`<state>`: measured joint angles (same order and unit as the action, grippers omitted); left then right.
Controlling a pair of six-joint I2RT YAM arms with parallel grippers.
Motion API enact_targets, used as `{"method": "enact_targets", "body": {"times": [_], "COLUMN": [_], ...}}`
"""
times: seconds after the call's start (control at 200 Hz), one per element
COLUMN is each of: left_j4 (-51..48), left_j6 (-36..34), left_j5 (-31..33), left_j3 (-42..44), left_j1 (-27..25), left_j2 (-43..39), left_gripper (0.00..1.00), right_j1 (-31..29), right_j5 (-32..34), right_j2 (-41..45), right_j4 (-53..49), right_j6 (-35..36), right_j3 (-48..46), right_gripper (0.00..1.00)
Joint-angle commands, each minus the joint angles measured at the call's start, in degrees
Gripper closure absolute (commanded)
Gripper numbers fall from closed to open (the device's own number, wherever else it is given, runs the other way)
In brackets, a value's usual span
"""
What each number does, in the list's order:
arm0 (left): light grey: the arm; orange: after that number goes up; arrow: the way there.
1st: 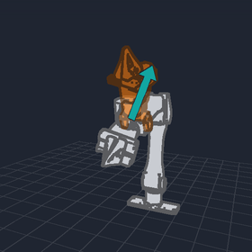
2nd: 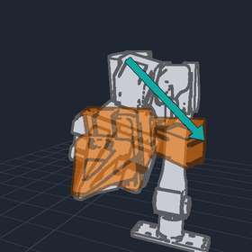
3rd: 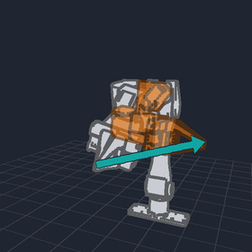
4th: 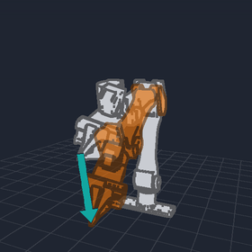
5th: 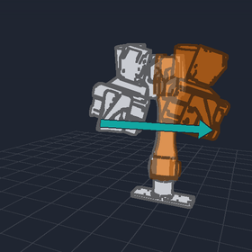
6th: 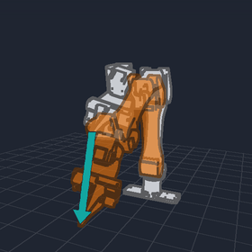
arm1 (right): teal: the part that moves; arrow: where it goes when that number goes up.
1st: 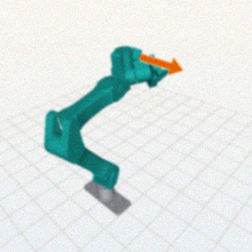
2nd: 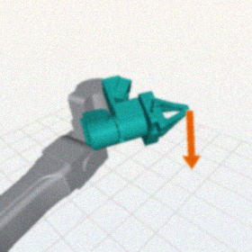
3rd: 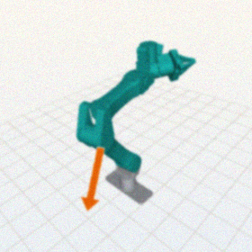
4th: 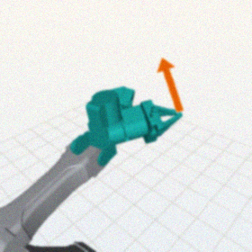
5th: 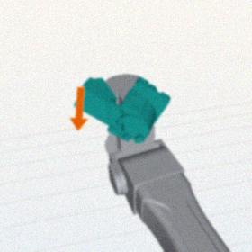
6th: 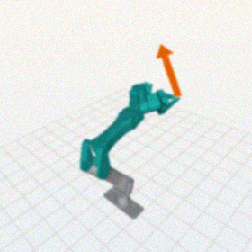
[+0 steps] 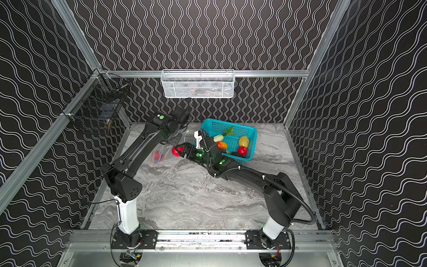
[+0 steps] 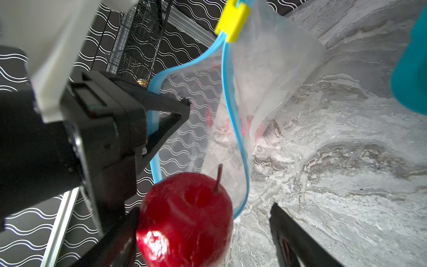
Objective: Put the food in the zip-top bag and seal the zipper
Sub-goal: 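Lower the red apple into the open bag with the right gripper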
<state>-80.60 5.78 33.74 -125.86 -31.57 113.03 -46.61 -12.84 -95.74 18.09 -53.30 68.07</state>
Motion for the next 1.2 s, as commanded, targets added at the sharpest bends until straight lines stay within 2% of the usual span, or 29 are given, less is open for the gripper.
{"method": "enact_targets", "body": {"times": [0.0,0.19,0.485,0.621,0.826,1.046,1.196], "left_j4": [0.6,0.3,0.5,0.4,-0.3,-0.6,-0.4], "left_j6": [0.1,-0.3,-0.3,-0.5,-0.4,-0.5,-0.4], "left_j5": [-2.6,-4.9,-2.8,0.5,-2.2,-3.8,-2.6], "left_j3": [-0.1,-1.0,-0.3,-1.3,-3.1,-4.4,-4.0], "left_j1": [-0.2,-0.3,-0.4,-0.2,-0.3,-0.3,-0.2], "left_j2": [-0.4,-0.5,-1.0,-0.9,-0.1,0.2,0.3], "left_gripper": [1.0,1.0,1.0,1.0,1.0,1.0,1.0], "right_j1": [-0.3,-0.3,0.2,0.7,1.8,3.3,3.8], "right_j5": [-2.9,-4.7,-6.5,-6.8,-7.6,-8.6,-9.3], "right_j2": [-1.5,-5.2,-10.4,-10.0,-9.5,-9.8,-9.4], "right_j4": [11.2,15.4,23.5,26.7,28.1,30.5,30.2], "right_j6": [-0.5,0.4,2.1,3.8,5.1,4.8,4.8], "right_j3": [0.8,2.9,3.2,0.4,-2.5,-6.4,-7.5], "right_gripper": [0.13,0.13,0.11,0.07,0.01,0.01,0.01]}}
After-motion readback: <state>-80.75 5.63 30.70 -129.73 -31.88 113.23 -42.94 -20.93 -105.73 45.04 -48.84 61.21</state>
